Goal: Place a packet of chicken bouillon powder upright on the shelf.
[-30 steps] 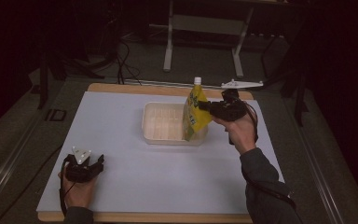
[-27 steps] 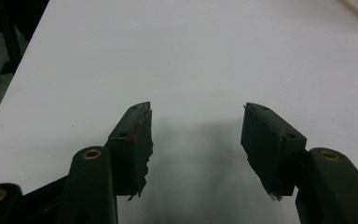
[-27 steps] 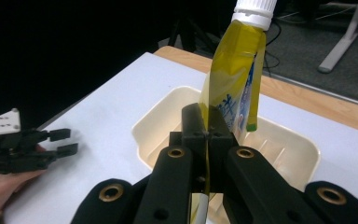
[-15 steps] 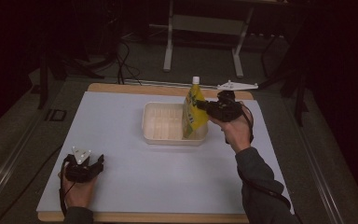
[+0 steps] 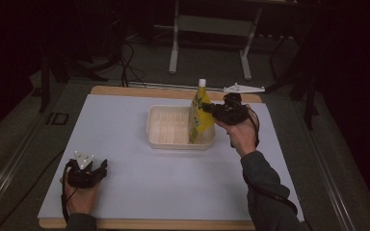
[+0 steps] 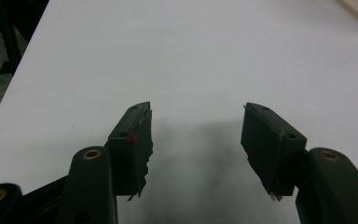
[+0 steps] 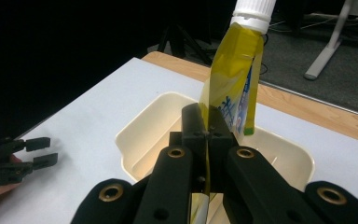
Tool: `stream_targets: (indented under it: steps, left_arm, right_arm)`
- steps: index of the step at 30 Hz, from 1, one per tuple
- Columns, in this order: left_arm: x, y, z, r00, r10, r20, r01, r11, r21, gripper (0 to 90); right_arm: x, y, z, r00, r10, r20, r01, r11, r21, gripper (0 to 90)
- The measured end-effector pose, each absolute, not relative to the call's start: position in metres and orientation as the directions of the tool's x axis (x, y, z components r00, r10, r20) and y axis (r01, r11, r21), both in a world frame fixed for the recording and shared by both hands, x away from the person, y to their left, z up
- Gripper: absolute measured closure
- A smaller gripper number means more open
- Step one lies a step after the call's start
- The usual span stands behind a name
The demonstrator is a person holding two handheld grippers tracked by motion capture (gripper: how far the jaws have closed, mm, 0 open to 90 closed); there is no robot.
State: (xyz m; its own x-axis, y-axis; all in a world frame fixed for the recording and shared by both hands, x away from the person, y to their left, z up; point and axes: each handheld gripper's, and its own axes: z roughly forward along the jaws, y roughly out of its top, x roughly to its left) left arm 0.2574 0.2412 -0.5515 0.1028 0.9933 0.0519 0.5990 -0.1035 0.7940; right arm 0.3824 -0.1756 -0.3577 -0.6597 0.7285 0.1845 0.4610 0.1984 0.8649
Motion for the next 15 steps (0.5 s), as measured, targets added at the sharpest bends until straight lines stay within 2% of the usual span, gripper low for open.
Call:
stream_targets:
  steps: [15]
  left_arm:
    - [0.2572, 0.2412, -0.5515, 0.103, 0.993, 0.05, 0.597, -0.102, 0.796, 43.0]
  right_arm:
    - [0.3872, -0.1752, -0.3653, -0.637, 0.743, 0.207, 0.484, 0.177, 0.857, 90.0]
